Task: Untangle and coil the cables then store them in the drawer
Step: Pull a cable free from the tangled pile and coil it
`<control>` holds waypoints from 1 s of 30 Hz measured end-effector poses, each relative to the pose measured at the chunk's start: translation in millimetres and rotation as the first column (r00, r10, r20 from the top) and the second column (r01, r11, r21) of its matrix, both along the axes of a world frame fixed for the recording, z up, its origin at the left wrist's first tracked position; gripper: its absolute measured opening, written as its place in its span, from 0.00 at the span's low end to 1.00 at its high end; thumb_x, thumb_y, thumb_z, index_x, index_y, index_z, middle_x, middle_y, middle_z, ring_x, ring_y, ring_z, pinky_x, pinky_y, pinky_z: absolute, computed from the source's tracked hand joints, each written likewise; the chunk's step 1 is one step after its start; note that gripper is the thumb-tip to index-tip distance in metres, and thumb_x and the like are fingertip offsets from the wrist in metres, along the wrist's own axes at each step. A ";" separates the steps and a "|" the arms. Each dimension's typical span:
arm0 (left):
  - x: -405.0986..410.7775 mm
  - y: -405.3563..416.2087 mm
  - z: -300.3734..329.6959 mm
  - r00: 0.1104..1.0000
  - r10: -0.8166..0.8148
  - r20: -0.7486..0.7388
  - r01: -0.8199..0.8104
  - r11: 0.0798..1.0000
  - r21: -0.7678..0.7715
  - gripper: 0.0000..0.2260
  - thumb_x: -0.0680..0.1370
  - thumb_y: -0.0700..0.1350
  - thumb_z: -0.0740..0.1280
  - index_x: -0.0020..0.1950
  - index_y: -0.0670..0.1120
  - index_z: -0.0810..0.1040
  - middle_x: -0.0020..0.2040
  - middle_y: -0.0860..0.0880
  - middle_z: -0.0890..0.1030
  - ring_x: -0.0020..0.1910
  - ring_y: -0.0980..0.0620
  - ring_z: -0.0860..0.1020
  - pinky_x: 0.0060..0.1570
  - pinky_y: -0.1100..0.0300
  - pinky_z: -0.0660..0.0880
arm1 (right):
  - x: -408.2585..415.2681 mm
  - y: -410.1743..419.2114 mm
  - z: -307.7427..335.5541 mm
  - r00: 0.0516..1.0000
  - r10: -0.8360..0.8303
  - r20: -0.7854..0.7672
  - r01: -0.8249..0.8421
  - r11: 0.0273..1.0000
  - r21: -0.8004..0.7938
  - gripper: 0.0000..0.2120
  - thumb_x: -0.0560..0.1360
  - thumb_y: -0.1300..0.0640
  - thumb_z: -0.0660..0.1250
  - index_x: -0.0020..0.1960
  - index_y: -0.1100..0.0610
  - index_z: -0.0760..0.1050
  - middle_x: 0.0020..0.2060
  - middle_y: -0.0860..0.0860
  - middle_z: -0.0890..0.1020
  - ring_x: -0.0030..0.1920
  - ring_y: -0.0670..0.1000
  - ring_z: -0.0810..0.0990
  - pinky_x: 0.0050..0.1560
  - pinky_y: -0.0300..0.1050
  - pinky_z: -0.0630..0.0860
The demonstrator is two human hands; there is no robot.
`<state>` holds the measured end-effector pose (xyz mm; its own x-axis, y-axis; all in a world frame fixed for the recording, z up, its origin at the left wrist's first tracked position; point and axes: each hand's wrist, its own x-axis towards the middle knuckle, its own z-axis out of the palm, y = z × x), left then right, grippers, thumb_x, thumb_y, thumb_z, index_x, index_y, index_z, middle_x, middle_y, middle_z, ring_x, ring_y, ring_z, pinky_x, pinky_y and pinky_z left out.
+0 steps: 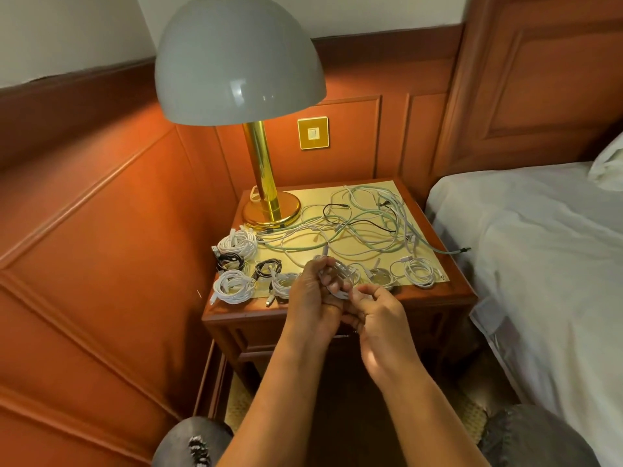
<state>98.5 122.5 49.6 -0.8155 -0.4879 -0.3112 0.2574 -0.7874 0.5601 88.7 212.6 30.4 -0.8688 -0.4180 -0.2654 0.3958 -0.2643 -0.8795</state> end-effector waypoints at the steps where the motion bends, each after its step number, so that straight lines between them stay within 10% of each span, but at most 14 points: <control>1: -0.2 0.0 -0.3 1.000 0.004 -0.005 -0.004 1.000 0.012 0.09 0.79 0.38 0.61 0.38 0.42 0.72 0.24 0.52 0.64 0.20 0.55 0.65 0.27 0.61 0.70 | 0.8 -0.3 0.5 0.999 -0.022 -0.050 0.024 0.998 0.054 0.04 0.80 0.62 0.62 0.49 0.57 0.75 0.47 0.57 0.83 0.49 0.55 0.81 0.49 0.49 0.75; 17: 5.8 2.4 -2.6 0.984 0.109 0.141 -0.130 0.980 0.149 0.08 0.74 0.40 0.57 0.35 0.44 0.68 0.27 0.49 0.65 0.28 0.52 0.69 0.33 0.62 0.66 | 18.0 -6.9 -8.1 0.991 -0.106 -0.078 0.114 0.988 0.105 0.03 0.80 0.61 0.64 0.50 0.56 0.76 0.46 0.54 0.81 0.46 0.49 0.80 0.40 0.37 0.74; 26: -2.6 7.2 -5.0 0.950 0.176 0.258 -0.159 0.984 -0.085 0.11 0.78 0.40 0.55 0.35 0.44 0.65 0.27 0.48 0.66 0.24 0.53 0.65 0.25 0.61 0.64 | 23.1 -16.9 -16.0 0.960 -0.174 -0.219 0.223 0.949 0.222 0.05 0.79 0.58 0.66 0.49 0.48 0.74 0.48 0.48 0.79 0.52 0.48 0.79 0.53 0.49 0.80; 30: -1.3 11.5 -7.1 0.941 0.200 0.272 -0.183 0.979 -0.090 0.08 0.75 0.37 0.56 0.36 0.44 0.67 0.30 0.49 0.67 0.31 0.53 0.65 0.35 0.59 0.66 | 18.3 -12.9 -17.3 0.939 -0.213 -0.270 0.272 0.941 0.203 0.06 0.78 0.59 0.66 0.49 0.48 0.74 0.47 0.44 0.77 0.50 0.44 0.77 0.45 0.39 0.75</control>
